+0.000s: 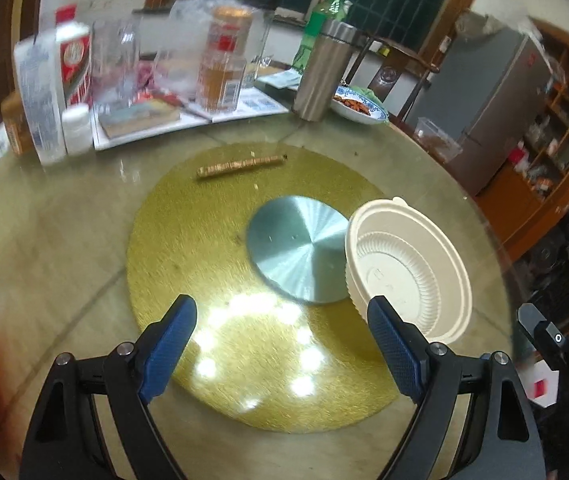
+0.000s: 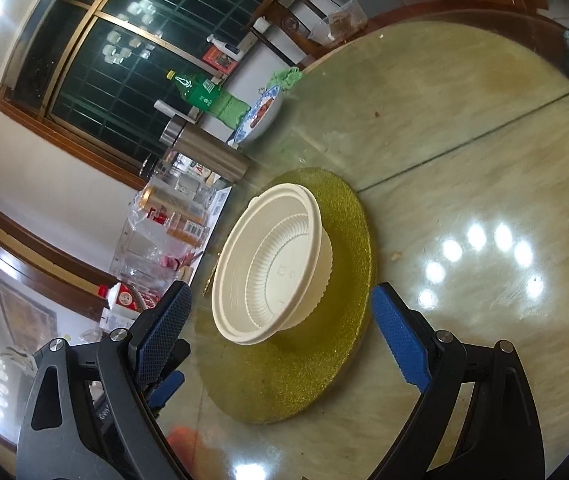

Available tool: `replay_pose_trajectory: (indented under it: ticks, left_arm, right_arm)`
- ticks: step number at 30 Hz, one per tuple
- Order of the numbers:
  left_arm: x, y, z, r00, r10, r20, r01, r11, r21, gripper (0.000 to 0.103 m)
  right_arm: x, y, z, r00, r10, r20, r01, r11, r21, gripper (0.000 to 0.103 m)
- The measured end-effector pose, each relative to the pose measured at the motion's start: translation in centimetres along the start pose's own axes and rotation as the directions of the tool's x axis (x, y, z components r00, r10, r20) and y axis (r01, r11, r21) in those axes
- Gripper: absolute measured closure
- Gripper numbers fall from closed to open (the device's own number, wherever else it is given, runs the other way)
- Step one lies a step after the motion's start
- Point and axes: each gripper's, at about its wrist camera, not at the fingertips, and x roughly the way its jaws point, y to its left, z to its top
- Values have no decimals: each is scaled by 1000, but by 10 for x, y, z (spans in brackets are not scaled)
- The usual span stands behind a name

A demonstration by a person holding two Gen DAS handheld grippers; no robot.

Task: Organize plates and bowls
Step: 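Move both tools to the beige bowl on the gold lazy susan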

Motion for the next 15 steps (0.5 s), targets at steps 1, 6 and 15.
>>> replay_pose_trajectory:
  ticks: [1,6,15]
  left_arm:
    - [-2,-3,4,1000,13,6,-14,1000,23,16]
    - [-1,-21,20,998,61,31,-64,991,116,16]
    - [41,-44,32,994,92,-68,-80,984,157,16]
  right_arm:
    - [2,-1,1,1000,-1,-21,1,1000,13,11]
    - [15,17,12,987,-94,-128,83,992,-91,11]
    - [39,20,38,954,-215,-211,187,972,-145,16]
